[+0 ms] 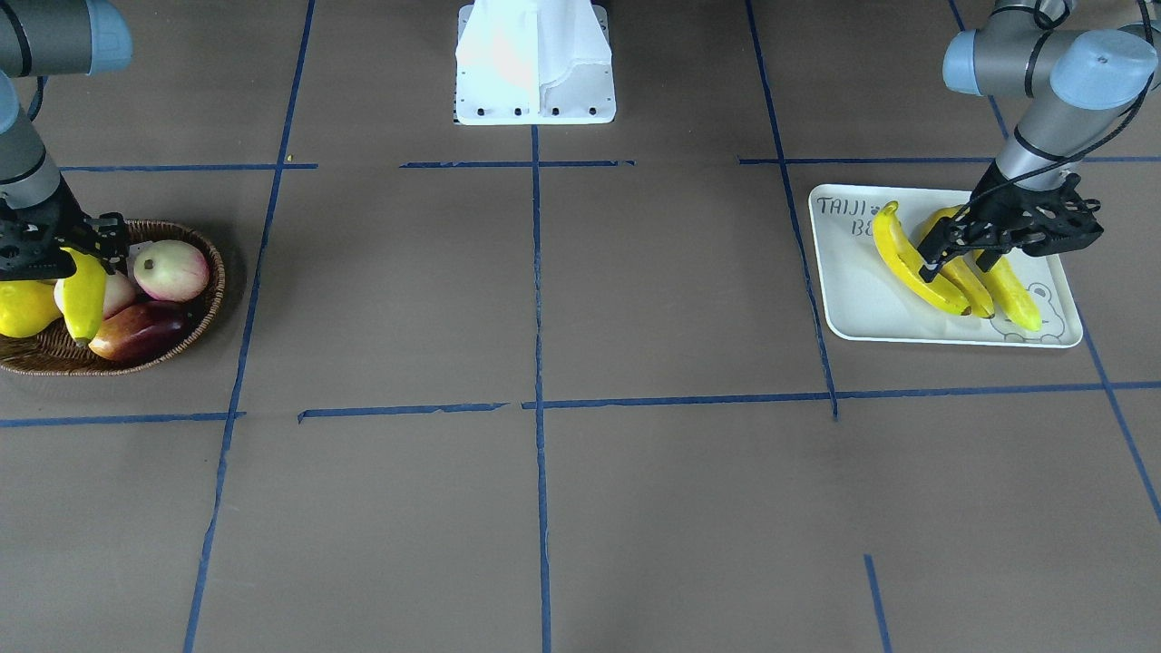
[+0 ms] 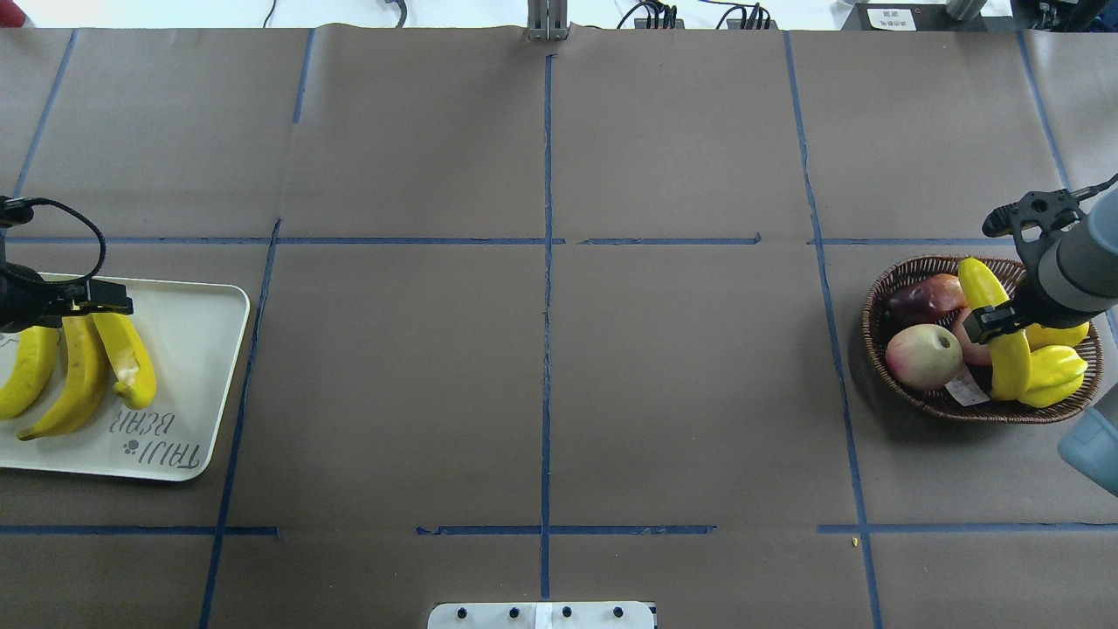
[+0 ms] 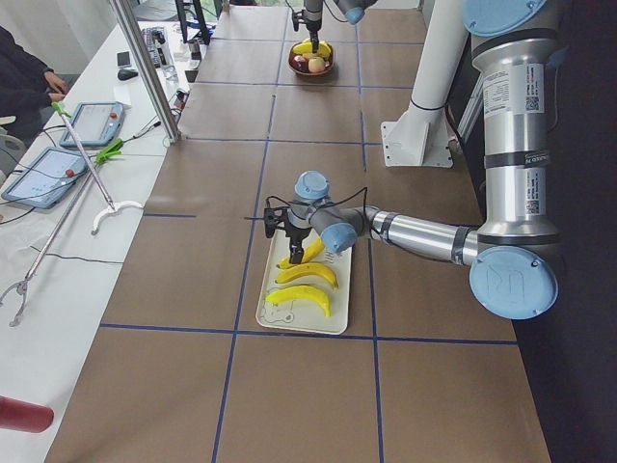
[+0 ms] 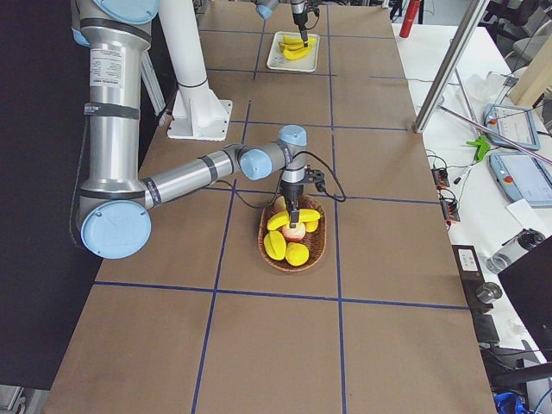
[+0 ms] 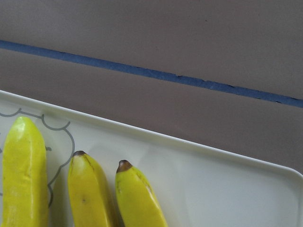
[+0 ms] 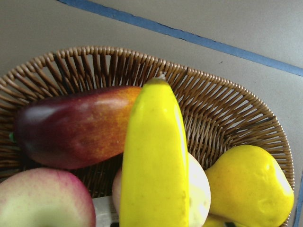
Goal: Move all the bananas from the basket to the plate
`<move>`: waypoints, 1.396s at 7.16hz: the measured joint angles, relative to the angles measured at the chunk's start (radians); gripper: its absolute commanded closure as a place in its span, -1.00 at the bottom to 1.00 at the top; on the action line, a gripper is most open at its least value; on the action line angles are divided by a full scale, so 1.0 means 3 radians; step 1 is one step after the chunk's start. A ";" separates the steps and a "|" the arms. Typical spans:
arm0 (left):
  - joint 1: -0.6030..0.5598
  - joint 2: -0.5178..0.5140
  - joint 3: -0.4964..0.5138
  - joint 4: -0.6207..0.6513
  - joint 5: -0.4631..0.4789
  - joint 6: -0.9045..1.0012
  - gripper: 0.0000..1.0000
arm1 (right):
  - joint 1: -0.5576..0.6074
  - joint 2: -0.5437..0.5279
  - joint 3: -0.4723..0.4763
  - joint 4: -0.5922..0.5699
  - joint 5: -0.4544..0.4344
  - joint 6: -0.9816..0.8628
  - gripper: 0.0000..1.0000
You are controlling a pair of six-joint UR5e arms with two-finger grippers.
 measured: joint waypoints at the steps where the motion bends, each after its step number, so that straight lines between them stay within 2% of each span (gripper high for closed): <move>1: 0.0002 0.0000 0.0054 -0.0064 0.0000 0.0000 -1.00 | 0.0000 -0.0023 0.0031 0.0000 0.0001 0.0003 1.00; 4: 0.0004 -0.0004 0.0085 -0.0105 0.0000 -0.0002 -1.00 | 0.0002 -0.0170 0.0246 -0.0001 0.0015 -0.0005 1.00; 6: 0.0004 -0.0011 0.0077 -0.0106 -0.0003 -0.0005 -1.00 | 0.0048 -0.0391 0.0655 -0.0073 0.0120 -0.0049 1.00; 8: 0.0004 -0.0025 0.0085 -0.0107 -0.0005 -0.0003 -1.00 | 0.0328 -0.0432 0.1098 -0.0290 0.0507 -0.0178 1.00; 9: 0.0004 -0.0052 0.0071 -0.0107 -0.0006 -0.0007 -1.00 | 0.0452 -0.0311 0.1163 -0.0322 0.0723 -0.0177 1.00; 10: 0.0004 -0.0094 0.0033 -0.0108 -0.0008 -0.0012 -1.00 | 0.0504 -0.0040 0.1115 -0.0334 0.0893 -0.0021 0.99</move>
